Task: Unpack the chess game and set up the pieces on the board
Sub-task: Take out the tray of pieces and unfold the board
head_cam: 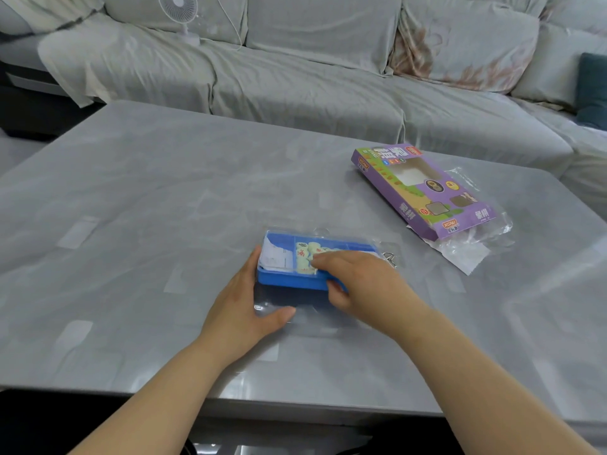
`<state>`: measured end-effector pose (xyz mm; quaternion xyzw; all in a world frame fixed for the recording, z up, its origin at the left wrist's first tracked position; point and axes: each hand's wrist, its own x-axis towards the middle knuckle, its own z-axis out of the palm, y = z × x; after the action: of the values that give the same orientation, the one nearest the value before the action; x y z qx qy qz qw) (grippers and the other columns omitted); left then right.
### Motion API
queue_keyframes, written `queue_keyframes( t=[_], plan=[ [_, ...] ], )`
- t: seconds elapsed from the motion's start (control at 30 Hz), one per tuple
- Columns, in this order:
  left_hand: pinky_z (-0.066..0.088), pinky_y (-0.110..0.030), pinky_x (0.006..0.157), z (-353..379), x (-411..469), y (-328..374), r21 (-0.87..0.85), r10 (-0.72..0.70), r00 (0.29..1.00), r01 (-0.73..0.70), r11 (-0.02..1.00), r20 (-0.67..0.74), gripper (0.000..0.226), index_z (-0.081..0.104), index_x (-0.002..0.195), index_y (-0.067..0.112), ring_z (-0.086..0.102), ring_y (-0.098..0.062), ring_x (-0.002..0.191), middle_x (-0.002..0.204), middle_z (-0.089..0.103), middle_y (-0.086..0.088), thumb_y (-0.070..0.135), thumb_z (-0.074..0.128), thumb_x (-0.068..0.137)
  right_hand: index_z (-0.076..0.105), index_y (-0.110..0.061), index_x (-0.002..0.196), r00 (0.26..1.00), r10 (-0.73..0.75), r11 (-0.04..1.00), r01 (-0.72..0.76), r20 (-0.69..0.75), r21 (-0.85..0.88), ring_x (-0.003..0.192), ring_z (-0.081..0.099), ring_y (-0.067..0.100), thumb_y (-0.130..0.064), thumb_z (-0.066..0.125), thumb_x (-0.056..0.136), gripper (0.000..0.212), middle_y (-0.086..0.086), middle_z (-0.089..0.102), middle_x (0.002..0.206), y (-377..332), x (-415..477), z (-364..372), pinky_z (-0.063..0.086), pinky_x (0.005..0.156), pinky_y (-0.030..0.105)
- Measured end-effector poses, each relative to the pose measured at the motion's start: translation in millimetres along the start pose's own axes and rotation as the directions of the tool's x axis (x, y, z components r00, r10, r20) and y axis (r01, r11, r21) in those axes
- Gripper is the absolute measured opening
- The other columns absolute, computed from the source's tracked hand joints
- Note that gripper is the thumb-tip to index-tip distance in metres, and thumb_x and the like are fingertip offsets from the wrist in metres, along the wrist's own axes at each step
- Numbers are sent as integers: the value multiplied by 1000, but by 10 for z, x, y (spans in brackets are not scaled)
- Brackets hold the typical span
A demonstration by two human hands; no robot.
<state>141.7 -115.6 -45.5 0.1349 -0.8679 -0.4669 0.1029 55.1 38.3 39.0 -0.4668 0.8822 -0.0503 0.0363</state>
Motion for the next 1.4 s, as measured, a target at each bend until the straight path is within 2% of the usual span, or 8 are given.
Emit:
queue_keyframes(
  t=[0.2,0.53,0.67,0.83,0.97,1.1,1.27,1.4],
  plan=[
    [31,-19,95,-17,-3,12,6,19,1000,-19,1000,11,88,5,139,37,35,-5,123,133,28,22,34,68,77,72,-16,89,983,-17,1000,21,-183,17,77,70,11,-28,39,69,40,-3,73,90,10,-96,198,54,66,21],
    [34,-22,96,10,9,8,40,20,1000,-20,999,7,74,12,143,26,37,-8,124,144,32,9,30,58,85,73,-18,85,982,-9,989,-20,-188,-148,68,69,11,-39,89,25,66,-5,73,80,-2,-10,353,56,62,27],
    [34,-25,100,1,3,49,35,-20,1000,20,999,-4,78,8,144,28,35,-10,127,146,29,9,31,58,84,44,-7,132,997,11,972,-30,-83,-234,125,47,21,-21,62,82,55,9,47,138,-111,48,277,37,102,30],
    [30,-26,103,-10,-29,78,67,12,998,-16,998,55,85,9,144,29,31,-12,132,147,26,11,60,47,75,74,-18,77,942,-25,984,-36,-336,-173,73,71,10,-33,90,16,65,-5,74,81,43,-48,442,55,61,23],
    [28,-25,105,-32,-57,106,-61,-10,998,14,998,68,83,16,132,42,30,-8,131,134,24,25,71,28,56,74,-19,79,896,-34,978,-61,-442,-199,78,71,10,-19,91,20,61,-7,74,84,162,-183,495,56,67,27],
    [23,0,89,22,-128,303,-280,-74,994,92,956,76,50,23,127,42,31,0,125,125,33,28,56,43,83,73,-17,85,860,-45,982,-56,-508,-180,82,71,13,-8,91,25,63,-3,74,89,328,-397,513,56,71,33],
    [24,-22,87,-11,-89,472,-450,-279,959,231,862,-43,41,35,133,24,44,-7,103,102,61,10,38,25,96,49,-16,103,745,-124,987,23,-656,-160,97,67,20,-2,55,70,36,3,71,100,406,-584,509,42,96,35],
    [45,-27,61,-139,40,552,-616,-361,929,333,714,84,30,48,117,17,58,-16,70,92,64,-4,33,41,93,48,-15,104,720,-193,980,105,-667,-170,100,65,21,1,79,59,57,5,71,104,322,-525,452,39,98,34]
  ],
)
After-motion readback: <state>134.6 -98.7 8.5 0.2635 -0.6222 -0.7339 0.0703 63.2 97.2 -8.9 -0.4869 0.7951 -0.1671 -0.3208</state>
